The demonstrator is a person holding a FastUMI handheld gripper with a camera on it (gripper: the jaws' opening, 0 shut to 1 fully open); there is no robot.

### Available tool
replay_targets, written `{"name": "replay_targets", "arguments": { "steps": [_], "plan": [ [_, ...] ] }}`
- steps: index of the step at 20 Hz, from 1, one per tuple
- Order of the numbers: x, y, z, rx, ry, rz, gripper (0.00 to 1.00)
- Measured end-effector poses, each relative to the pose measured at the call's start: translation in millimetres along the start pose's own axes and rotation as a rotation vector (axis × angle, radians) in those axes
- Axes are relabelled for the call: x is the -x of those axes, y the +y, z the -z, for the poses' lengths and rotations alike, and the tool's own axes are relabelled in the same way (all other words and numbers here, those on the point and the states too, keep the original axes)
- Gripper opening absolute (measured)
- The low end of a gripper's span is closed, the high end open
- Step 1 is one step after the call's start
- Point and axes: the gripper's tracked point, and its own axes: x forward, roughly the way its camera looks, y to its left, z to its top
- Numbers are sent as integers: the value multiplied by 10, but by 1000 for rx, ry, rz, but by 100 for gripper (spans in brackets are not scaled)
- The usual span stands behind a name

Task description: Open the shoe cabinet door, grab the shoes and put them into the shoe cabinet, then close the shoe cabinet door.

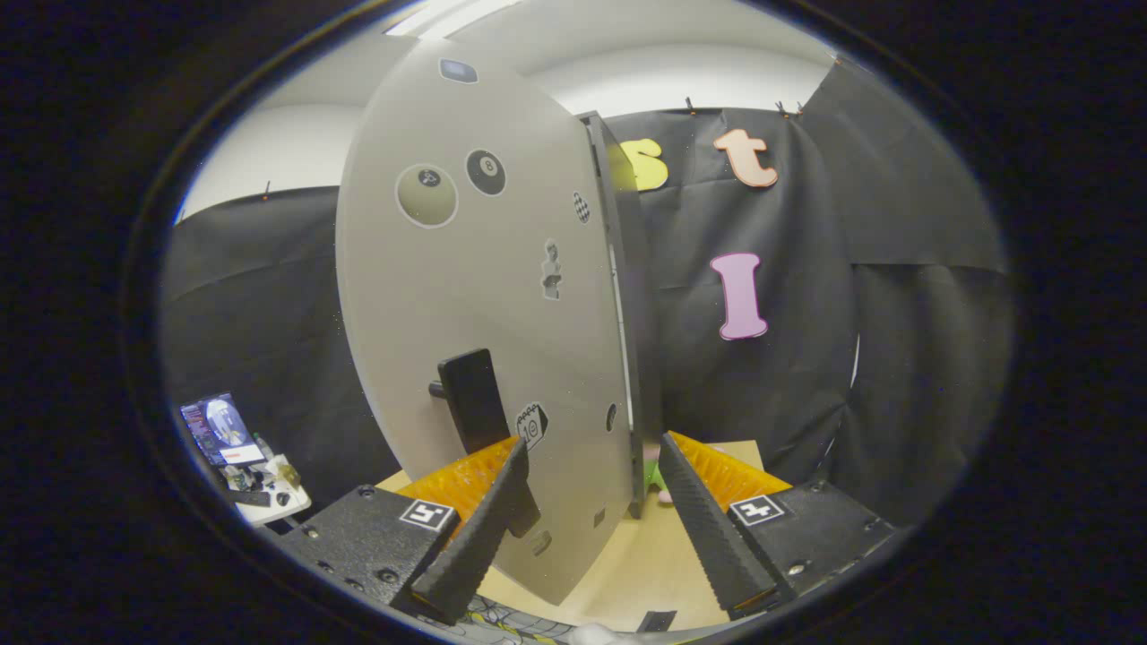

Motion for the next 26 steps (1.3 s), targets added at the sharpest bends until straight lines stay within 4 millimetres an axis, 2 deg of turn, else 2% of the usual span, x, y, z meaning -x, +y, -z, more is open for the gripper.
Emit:
{"name": "replay_targets", "arguments": {
  "steps": [6,13,15,20,26],
  "plan": [
    [-293,666,102,38,-10,89,97],
    [-957,1482,186,53,15,62,98],
    [-1047,1673,192,53,6,67,100],
    [-1021,1837,270,68,0,109,100],
    [-854,1723,207,51,-16,173,100]
  ]
}}
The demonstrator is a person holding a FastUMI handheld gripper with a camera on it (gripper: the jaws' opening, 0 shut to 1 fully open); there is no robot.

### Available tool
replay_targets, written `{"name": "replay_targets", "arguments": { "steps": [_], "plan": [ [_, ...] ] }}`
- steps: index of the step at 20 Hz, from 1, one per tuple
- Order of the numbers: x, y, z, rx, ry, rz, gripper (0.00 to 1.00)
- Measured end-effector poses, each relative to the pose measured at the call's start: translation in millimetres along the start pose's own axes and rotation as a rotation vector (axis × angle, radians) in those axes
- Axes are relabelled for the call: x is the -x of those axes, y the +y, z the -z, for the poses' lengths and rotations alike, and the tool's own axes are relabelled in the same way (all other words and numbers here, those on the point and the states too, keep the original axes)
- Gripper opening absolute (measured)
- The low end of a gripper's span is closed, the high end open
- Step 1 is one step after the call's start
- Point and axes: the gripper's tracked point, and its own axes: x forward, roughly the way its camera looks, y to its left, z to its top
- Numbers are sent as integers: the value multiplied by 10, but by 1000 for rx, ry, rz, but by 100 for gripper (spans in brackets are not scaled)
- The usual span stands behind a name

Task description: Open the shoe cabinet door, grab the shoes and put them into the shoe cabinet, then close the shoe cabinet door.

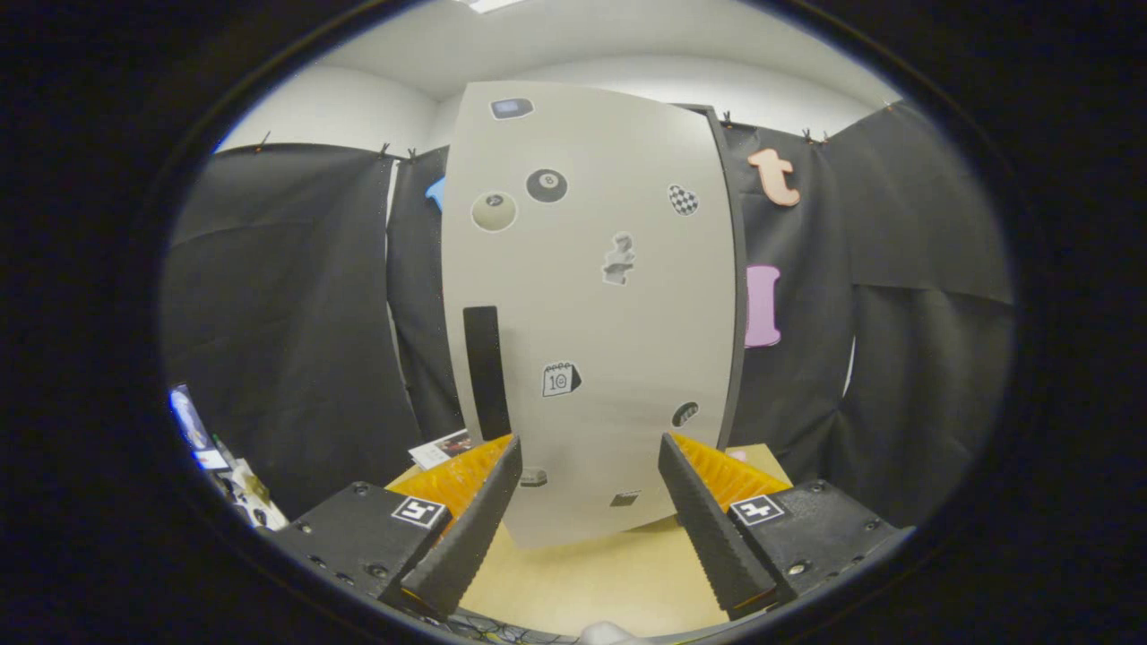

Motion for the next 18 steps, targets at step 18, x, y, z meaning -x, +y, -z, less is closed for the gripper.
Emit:
{"name": "replay_targets", "arguments": {
  "steps": [18],
  "plan": [
    [1110,-807,72,-6,-65,211,100]
  ]
}}
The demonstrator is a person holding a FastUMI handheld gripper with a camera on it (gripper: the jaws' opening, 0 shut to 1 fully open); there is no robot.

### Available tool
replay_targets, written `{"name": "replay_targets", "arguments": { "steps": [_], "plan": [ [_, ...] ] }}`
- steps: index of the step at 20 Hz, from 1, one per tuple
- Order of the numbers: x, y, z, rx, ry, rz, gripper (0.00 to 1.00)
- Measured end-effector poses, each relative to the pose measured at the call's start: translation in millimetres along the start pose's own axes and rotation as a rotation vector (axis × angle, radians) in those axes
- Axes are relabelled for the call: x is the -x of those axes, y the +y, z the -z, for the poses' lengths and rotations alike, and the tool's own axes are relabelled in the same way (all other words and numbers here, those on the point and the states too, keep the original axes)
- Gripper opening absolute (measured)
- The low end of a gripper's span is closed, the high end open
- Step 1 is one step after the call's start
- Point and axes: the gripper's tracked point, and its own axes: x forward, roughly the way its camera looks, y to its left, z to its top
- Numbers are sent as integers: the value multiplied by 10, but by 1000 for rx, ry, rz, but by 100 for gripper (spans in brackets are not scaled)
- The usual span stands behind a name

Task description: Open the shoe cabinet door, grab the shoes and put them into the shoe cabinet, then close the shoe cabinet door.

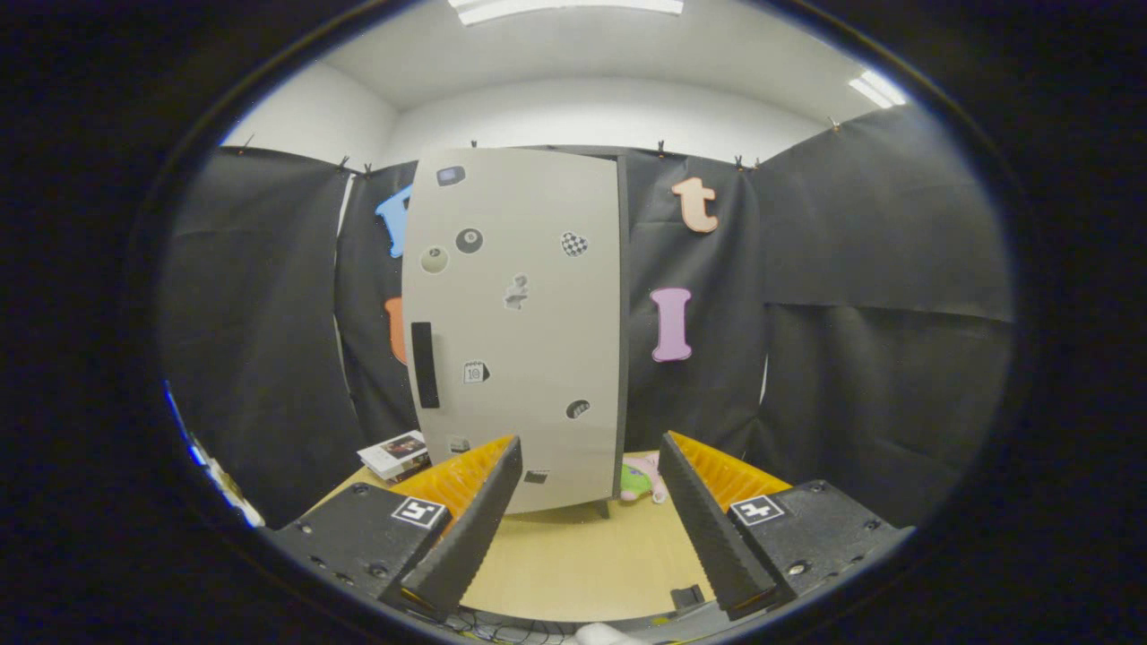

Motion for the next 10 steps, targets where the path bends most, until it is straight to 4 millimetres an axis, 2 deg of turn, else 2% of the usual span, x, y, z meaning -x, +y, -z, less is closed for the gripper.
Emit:
{"name": "replay_targets", "arguments": {
  "steps": [5,10],
  "plan": [
    [81,-112,35,-21,-7,34,100],
    [88,-104,-2,-25,-23,32,100]
  ]
}}
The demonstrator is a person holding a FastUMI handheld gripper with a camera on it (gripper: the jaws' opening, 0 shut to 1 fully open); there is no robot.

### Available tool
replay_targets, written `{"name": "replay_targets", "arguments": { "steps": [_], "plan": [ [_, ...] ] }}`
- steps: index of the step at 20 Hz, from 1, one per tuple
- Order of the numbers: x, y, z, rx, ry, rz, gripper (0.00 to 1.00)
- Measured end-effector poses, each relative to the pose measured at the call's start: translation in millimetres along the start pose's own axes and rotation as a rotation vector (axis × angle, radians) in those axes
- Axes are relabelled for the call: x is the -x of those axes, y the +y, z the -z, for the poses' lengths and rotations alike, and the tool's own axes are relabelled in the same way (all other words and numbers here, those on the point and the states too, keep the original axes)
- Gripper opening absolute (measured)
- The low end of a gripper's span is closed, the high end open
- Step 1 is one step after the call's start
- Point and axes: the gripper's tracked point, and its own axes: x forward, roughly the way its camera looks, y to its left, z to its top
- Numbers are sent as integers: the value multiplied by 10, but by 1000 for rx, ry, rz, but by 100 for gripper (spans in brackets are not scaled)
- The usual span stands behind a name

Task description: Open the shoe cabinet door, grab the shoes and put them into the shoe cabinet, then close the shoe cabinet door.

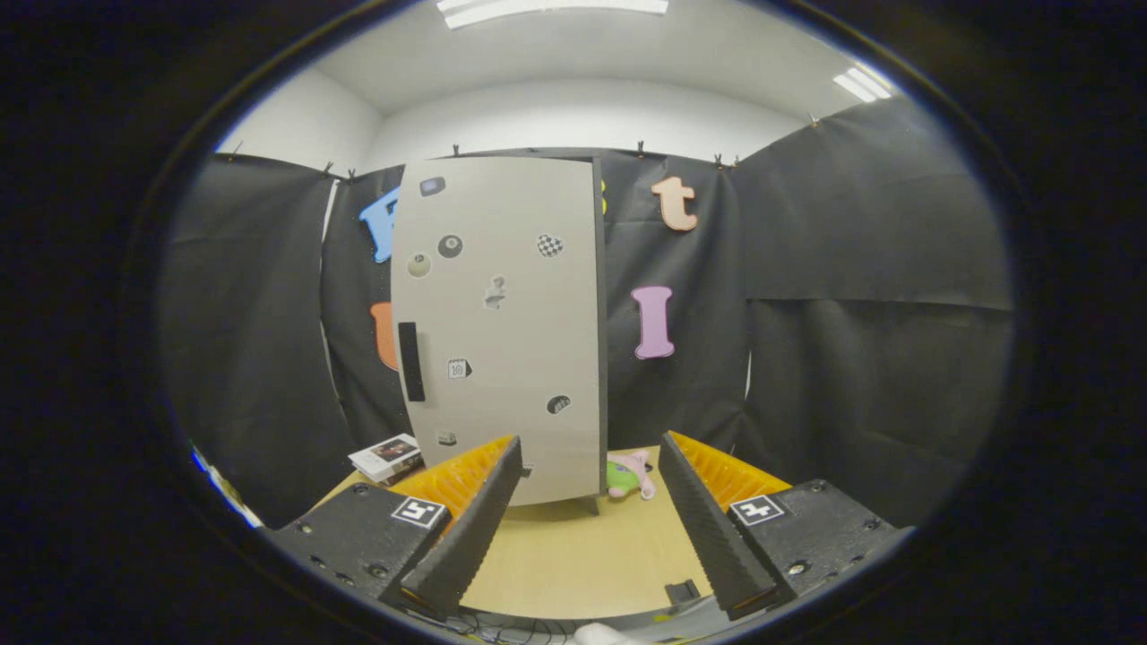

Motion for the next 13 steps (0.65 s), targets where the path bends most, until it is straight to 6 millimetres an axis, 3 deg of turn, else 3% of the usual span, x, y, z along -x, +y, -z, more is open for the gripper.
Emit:
{"name": "replay_targets", "arguments": {
  "steps": [13],
  "plan": [
    [-11,135,19,22,1,-24,100]
  ]
}}
